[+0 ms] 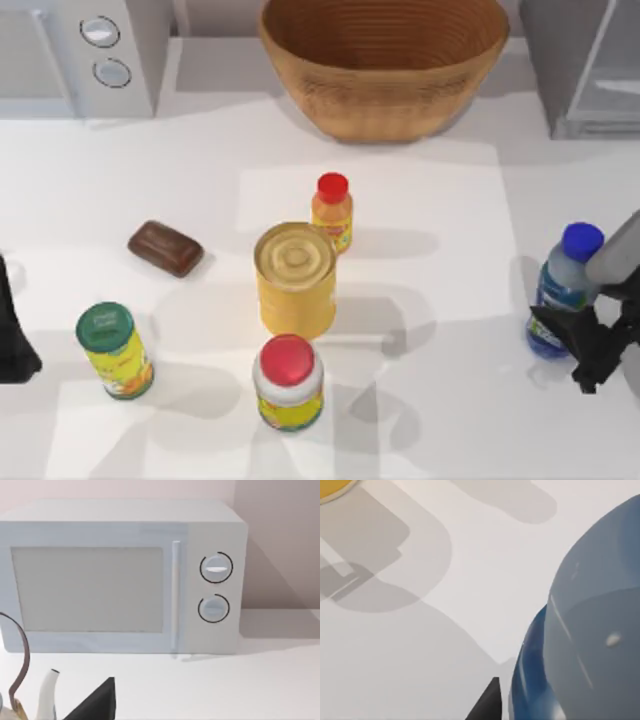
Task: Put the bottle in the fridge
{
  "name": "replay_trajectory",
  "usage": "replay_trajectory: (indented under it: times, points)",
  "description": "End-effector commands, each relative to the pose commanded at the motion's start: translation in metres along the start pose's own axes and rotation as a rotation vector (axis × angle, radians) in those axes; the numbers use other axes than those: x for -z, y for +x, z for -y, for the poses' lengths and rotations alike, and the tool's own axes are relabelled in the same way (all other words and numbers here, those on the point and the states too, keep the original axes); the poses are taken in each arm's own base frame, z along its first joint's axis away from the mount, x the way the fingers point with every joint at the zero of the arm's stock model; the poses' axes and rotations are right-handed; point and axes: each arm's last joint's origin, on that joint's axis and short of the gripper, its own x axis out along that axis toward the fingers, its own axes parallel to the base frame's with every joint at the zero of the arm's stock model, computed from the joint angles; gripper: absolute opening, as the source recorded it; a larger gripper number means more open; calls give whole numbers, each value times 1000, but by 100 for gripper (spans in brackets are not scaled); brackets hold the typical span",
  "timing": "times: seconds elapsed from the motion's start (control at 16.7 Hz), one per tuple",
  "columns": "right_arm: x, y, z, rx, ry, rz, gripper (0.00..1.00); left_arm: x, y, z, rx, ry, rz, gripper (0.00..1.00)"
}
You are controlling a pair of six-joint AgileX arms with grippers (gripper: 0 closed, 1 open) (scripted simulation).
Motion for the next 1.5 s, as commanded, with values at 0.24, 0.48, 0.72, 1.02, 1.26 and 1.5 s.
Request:
replay_trajectory:
  times: [0.24, 0.48, 0.72, 1.02, 1.26, 1.5]
  points:
    - [-3, -13, 14, -28, -20, 8, 1, 0, 0, 0, 0, 0, 0, 100]
    - [2, -38, 40, -67, -28, -21, 1, 0, 0, 0, 0, 0, 0, 100]
    - [0, -69, 61, -48, -19, -12, 1, 0, 0, 0, 0, 0, 0, 100]
    - [0, -86, 71, 1, 1, -1, 1, 0, 0, 0, 0, 0, 0, 100]
    - [1, -84, 70, -5, 5, -5, 1, 0, 0, 0, 0, 0, 0, 100]
    - [-19, -91, 59, 49, -106, 29, 1, 0, 0, 0, 0, 0, 0, 100]
